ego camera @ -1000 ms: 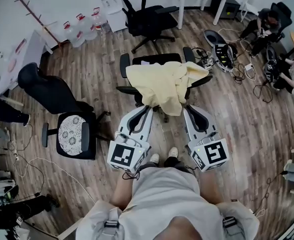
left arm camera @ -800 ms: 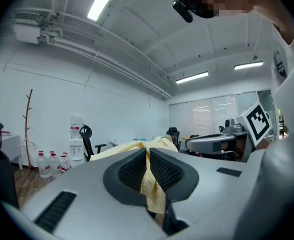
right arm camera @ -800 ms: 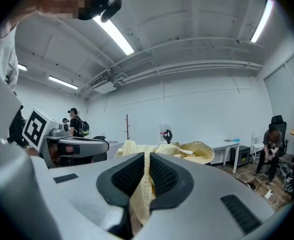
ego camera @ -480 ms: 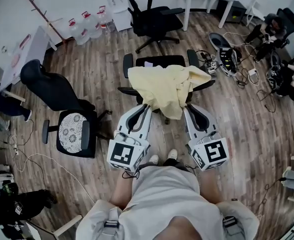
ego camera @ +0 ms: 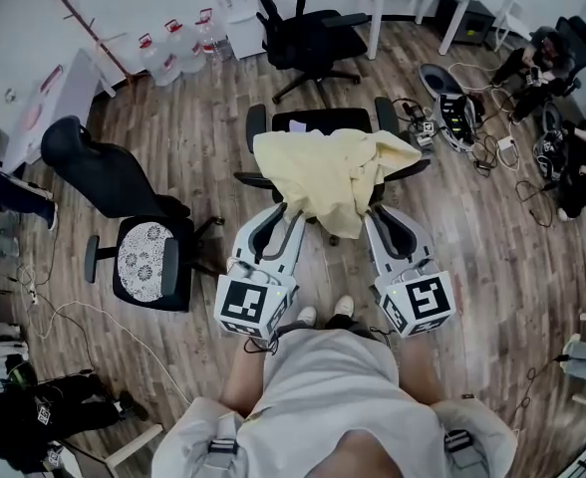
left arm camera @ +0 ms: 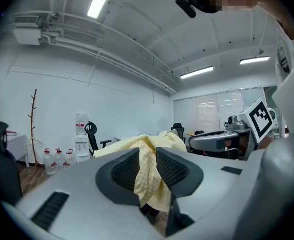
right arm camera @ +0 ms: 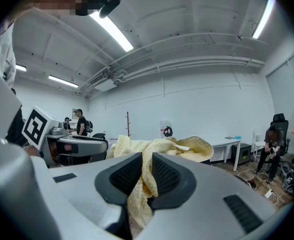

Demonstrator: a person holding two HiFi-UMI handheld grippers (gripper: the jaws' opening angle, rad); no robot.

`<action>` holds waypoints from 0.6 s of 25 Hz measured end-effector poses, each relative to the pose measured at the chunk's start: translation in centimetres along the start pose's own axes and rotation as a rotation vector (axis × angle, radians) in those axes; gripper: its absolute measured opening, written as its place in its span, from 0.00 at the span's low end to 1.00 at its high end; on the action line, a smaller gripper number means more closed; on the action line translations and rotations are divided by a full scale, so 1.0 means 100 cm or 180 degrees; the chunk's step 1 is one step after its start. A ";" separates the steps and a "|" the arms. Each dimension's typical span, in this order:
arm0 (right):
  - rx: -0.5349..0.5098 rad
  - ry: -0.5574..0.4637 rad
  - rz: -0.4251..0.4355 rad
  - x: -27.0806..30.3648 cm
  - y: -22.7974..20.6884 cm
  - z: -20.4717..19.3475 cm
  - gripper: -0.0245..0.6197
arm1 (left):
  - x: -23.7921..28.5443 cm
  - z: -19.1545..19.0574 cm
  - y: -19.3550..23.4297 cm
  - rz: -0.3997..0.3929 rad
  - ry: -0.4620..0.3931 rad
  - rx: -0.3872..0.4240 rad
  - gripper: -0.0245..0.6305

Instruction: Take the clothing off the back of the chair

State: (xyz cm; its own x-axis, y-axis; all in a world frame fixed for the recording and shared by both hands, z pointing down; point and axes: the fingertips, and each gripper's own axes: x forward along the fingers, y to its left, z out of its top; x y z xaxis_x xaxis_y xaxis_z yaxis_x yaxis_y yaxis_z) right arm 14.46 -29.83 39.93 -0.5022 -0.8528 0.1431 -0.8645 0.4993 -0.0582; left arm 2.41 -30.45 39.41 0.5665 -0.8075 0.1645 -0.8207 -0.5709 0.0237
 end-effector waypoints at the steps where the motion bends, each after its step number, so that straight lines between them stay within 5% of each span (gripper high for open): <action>1: 0.0006 0.0016 0.0005 0.001 0.000 -0.001 0.12 | 0.001 -0.002 0.001 0.0010 0.0015 -0.0005 0.20; 6: 0.0019 0.0063 0.0061 0.005 0.000 -0.005 0.26 | 0.004 -0.006 0.003 0.0040 0.0066 -0.0012 0.23; 15: 0.0043 0.0115 0.0104 0.013 -0.002 -0.009 0.34 | 0.010 -0.010 0.006 0.0069 0.0125 -0.0011 0.27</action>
State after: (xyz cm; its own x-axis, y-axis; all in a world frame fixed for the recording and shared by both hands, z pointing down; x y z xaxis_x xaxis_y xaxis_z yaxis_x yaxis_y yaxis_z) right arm 13.96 -30.90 41.01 -0.5293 -0.8298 0.1766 -0.8479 0.5245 -0.0767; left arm 2.40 -31.43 40.58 0.5453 -0.8131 0.2037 -0.8330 -0.5528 0.0232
